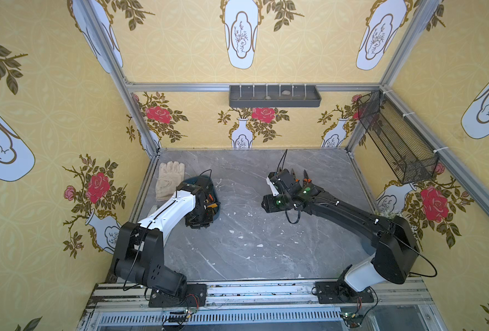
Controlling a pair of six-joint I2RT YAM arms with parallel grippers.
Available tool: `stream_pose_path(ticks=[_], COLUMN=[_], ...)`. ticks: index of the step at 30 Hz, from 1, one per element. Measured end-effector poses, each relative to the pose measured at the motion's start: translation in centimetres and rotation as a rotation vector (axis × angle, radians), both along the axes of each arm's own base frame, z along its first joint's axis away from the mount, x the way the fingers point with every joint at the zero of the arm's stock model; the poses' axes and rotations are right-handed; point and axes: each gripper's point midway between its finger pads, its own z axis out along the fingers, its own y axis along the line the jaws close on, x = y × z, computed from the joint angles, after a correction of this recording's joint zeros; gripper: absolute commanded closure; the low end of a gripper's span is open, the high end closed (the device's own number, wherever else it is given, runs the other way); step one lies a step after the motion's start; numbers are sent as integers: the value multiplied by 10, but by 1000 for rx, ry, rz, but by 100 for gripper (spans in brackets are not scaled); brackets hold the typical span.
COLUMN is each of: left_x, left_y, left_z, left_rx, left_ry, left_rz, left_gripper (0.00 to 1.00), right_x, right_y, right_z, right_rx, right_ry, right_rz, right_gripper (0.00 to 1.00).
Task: Take the pliers out of the storage box
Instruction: Adjust the pliers in the storage box.
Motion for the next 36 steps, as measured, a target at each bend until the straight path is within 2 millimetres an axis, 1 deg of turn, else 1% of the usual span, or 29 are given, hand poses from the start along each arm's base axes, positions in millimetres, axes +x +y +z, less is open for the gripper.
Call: stream_pose_path(ticks=[2,3,5,8,10,13,16,18,20,23,25,28,30,33,36], left_x=[0,1,7,13,15,10,-3,-12,-19,-24,-27,-35,-38,-37,-23], left_y=[1,2,4,6,7,7,2,-2,-3,3,6,12,13,13,8], left_z=[1,2,10,26,31,26,12,8,13,31,39,42,43,45,57], left_rx=[5,12,21,19,19,6,-34,-67,-95,-117,-122,-105,-102,-105,-140], left_ry=[-1,-8,-47,-116,-138,-139,-106,-110,-137,-215,-245,-241,-238,-247,-302], left_rz=[0,3,18,44,59,99,146,181,214,269,288,308,313,318,324], left_gripper=[62,57,55,56,60,65,65,65,65,64,64,64,63,59,57], right_x=[0,0,0,-2,-2,-2,-2,-3,-4,-4,-3,-2,0,1,1], right_y=[0,0,0,-2,-3,-3,-6,-8,-10,-11,-13,-15,-13,-10,-6], right_z=[0,0,-1,-3,-3,-3,-5,-9,-13,-15,-17,-19,-17,-18,-16], right_rx=[0,0,-1,-5,-5,1,4,-3,-9,-5,-6,-5,9,16,30], right_ry=[1,1,1,4,4,-2,-6,1,6,3,6,9,4,10,18], right_rz=[0,0,1,1,0,0,-6,-8,-10,-13,-18,-23,-21,-16,-8], right_gripper=[45,45,45,45,45,45,45,45,45,45,45,45,45,45,47])
